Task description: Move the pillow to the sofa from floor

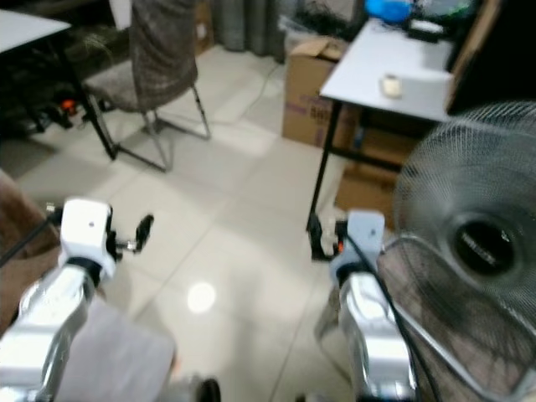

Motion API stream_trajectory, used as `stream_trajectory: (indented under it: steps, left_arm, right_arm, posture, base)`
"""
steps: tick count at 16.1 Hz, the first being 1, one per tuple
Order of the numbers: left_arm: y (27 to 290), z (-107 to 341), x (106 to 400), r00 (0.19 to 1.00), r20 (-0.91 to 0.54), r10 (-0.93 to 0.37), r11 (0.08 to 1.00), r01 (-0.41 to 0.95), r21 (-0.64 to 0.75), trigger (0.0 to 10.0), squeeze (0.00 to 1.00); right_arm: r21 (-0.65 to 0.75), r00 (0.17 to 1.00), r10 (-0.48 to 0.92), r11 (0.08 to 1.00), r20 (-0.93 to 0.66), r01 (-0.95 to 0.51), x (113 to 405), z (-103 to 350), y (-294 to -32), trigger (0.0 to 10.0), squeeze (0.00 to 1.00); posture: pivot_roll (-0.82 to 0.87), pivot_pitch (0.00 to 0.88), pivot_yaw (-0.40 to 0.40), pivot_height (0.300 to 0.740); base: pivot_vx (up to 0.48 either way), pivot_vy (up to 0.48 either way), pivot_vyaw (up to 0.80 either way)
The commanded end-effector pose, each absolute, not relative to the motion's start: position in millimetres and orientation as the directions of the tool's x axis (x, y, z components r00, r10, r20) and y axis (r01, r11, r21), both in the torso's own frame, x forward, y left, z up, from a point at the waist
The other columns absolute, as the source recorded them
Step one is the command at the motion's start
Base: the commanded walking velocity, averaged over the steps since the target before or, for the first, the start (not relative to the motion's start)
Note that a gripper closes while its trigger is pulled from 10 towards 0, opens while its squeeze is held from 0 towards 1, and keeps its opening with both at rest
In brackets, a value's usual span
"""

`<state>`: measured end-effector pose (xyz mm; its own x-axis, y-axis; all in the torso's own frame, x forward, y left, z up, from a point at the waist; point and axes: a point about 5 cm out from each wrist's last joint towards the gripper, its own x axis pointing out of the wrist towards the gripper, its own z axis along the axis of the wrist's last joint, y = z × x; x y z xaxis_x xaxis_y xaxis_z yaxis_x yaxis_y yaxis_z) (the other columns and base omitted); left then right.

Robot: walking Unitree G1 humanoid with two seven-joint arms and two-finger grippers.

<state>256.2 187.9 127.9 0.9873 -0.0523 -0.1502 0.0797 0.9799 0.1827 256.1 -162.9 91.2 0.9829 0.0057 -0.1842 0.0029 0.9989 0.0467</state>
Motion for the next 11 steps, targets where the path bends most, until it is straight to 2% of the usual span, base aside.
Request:
stream_trajectory:
  steps: [1, 3, 6, 8, 9, 11]
  left_arm:
    - [191.9, 118.4, 250.0, 0.982, -0.187, -0.027, 0.983, 0.06, 0.175, 10.0, 0.0]
    - [196.9, 115.5, 247.1, 0.982, -0.191, -0.004, 0.983, 0.039, 0.18, 10.0, 0.0]
    - [197.8, 116.1, 249.1, 0.982, -0.187, 0.0, 0.983, 0.035, 0.181, 10.0, 0.0]
    - [197.6, 117.2, 250.7, 0.984, -0.18, -0.002, 0.982, 0.036, 0.185, 10.0, 0.0]
    - [196.7, 117.9, 251.3, 0.984, -0.178, -0.014, 0.981, 0.047, 0.186, 10.0, 0.0]
    - [198.0, 117.7, 251.6, 0.982, -0.187, -0.03, 0.98, 0.066, 0.19, 10.0, 0.0]
  right_arm:
    - [0.019, 0.988, 0.06, 0.998, -0.142, -0.057, 261.0, 103.7, -157.7, 10.0, 0.0]
    - [-0.02, 0.987, 0.061, 0.998, -0.148, -0.064, 267.8, 106.1, -172.4, 10.0, 0.0]
    - [-0.015, 0.983, 0.076, 0.997, -0.167, -0.079, 269.8, 109.7, -176.8, 10.0, 0.0]
    - [-0.041, 0.972, 0.129, 0.989, -0.194, -0.14, 262.0, 108.0, -182.5, 10.0, 0.0]
    - [-0.065, 0.967, 0.135, 0.986, -0.214, -0.152, 256.9, 105.8, -193.7, 10.0, 0.0]
    - [-0.048, 0.965, 0.111, 0.991, -0.237, -0.126, 249.6, 105.2, -208.3, 10.0, 0.0]
  posture:
    - [0.06, 0.0, 0.011, 0.74]
    - [0.07, 0.0, -0.01, 0.74]
    - [0.06, 0.0, -0.022, 0.74]
    - [0.07, 0.0, -0.023, 0.74]
    - [0.07, 0.0, -0.022, 0.74]
    - [0.07, 0.0, -0.007, 0.74]
  base:
    - [-0.24, 0.0, 0.0]
    - [-0.24, 0.0, 0.0]
    - [0.0, 0.0, 0.0]
    - [0.0, 0.0, 0.0]
    - [0.0, 0.0, 0.0]
    - [0.0, 0.0, 0.0]
